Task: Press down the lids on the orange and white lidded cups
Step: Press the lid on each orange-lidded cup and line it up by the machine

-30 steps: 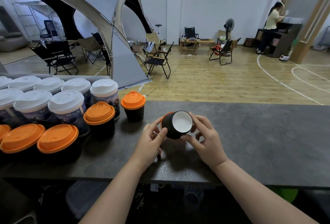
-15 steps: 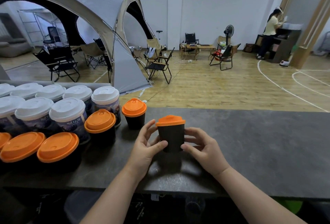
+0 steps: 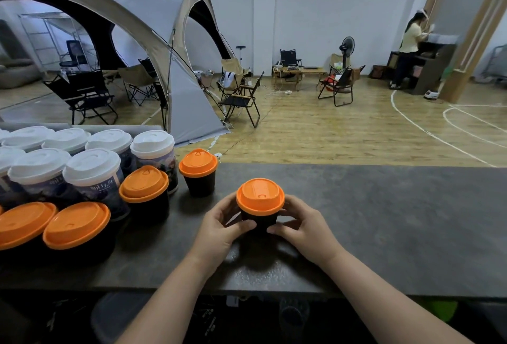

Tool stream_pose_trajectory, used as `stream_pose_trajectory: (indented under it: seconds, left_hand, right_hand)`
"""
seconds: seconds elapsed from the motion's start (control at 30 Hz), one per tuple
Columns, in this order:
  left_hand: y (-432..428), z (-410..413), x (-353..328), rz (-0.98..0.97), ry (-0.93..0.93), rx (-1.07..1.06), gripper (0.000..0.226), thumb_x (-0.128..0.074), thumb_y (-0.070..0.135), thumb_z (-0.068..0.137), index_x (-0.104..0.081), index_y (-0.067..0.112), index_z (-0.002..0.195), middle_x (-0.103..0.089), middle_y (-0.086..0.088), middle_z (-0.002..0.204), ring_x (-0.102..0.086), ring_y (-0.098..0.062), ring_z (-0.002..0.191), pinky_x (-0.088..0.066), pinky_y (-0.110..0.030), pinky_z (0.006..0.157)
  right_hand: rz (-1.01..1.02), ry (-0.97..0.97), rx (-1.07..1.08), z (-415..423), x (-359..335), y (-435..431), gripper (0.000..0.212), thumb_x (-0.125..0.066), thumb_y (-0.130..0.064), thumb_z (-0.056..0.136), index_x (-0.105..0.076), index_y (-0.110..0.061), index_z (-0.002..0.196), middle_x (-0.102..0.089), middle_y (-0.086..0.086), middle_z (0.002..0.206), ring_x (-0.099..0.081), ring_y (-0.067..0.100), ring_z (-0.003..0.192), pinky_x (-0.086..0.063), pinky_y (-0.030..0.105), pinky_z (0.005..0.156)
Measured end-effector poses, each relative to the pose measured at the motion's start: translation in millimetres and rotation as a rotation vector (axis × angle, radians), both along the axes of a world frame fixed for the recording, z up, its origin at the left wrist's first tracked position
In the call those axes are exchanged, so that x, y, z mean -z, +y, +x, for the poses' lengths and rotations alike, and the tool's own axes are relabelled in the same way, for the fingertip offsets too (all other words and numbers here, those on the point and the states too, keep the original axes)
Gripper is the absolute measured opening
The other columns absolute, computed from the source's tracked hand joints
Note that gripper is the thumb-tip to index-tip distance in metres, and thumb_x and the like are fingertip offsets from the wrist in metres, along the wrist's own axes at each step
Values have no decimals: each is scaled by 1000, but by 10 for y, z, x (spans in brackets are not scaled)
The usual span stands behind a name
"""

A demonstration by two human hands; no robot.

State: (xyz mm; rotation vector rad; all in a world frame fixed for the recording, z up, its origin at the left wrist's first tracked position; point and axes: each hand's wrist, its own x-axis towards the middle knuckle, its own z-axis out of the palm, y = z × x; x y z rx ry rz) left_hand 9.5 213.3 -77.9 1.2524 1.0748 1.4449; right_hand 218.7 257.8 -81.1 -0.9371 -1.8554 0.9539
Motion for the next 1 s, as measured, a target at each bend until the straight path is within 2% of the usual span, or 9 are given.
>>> stream_pose_trajectory:
  seconds: [0.13, 0.3, 0.4, 0.5, 0.57, 0.63, 0.87, 0.93, 1.0]
  left_hand:
    - [-62, 67, -52, -6, 124, -66, 65, -78, -8, 75, -59, 18, 132, -67, 0, 127, -64, -3, 115, -52, -14, 86]
    - [-54, 301, -218, -41, 308, -45, 64, -81, 6, 78, -59, 40, 128, -70, 15, 122, -63, 0, 114, -51, -27, 96]
    - [-2, 711, -327, -30, 365, 18, 61, -80, 11, 81, -59, 54, 118, -69, 26, 118, -62, 6, 112, -48, -18, 88]
    - [47, 1333, -345, -3, 345, 54, 58, -79, 9, 82, -60, 48, 120, -70, 21, 117, -64, 4, 111, -52, -12, 81]
    - [90, 1805, -316, 11, 306, 68, 56, -79, 6, 82, -61, 37, 124, -72, 11, 119, -66, -3, 112, -53, -15, 84]
    - [125, 2317, -290, 20, 273, 83, 55, -79, 5, 82, -61, 30, 128, -71, 9, 121, -66, -5, 113, -54, -21, 90]
    - [278, 4242, -214, 55, 254, 153, 56, -79, 9, 82, -59, 29, 131, -69, 13, 123, -64, 0, 112, -52, -15, 87]
    - [308, 4803, -195, 60, 255, 177, 57, -79, 11, 82, -58, 28, 132, -68, 13, 124, -64, 1, 111, -53, -16, 88]
    - [329, 5350, -170, 59, 250, 203, 58, -80, 11, 82, -58, 27, 133, -68, 11, 124, -64, -1, 111, -54, -23, 92]
  right_hand:
    - [1, -12, 31, 2, -58, -28, 55, -87, -31, 74, -62, -35, 123, -69, -22, 118, -64, -2, 113, -57, 20, 86]
    - [-9, 17, 108, 289, -149, -126, 57, -86, -28, 77, -61, -32, 127, -66, -18, 122, -61, -3, 114, -61, 34, 85]
    - [-9, 47, 160, 725, -197, -187, 56, -85, -23, 79, -60, -31, 128, -66, -18, 122, -61, -1, 114, -60, 36, 86]
    - [-25, 97, 217, 1325, -228, -239, 59, -86, -19, 78, -59, -27, 131, -68, -15, 122, -62, 2, 115, -60, 40, 88]
    - [-34, 112, 249, 1779, -232, -263, 58, -86, -18, 78, -60, -27, 129, -69, -13, 122, -62, 2, 116, -60, 41, 89]
    - [-39, 103, 269, 2275, -224, -278, 56, -85, -21, 78, -61, -31, 127, -70, -16, 120, -62, 1, 116, -60, 39, 89]
    - [-24, 69, 391, 4128, -199, -328, 58, -81, -46, 71, -58, -46, 124, -66, -24, 121, -59, -1, 119, -58, 29, 87]
    - [-16, 66, 453, 4629, -169, -365, 62, -82, -48, 69, -57, -45, 126, -65, -23, 122, -57, -1, 120, -55, 30, 88]
    - [-15, 78, 518, 5111, -142, -422, 66, -82, -51, 67, -57, -42, 128, -64, -23, 122, -57, -3, 118, -53, 30, 88]
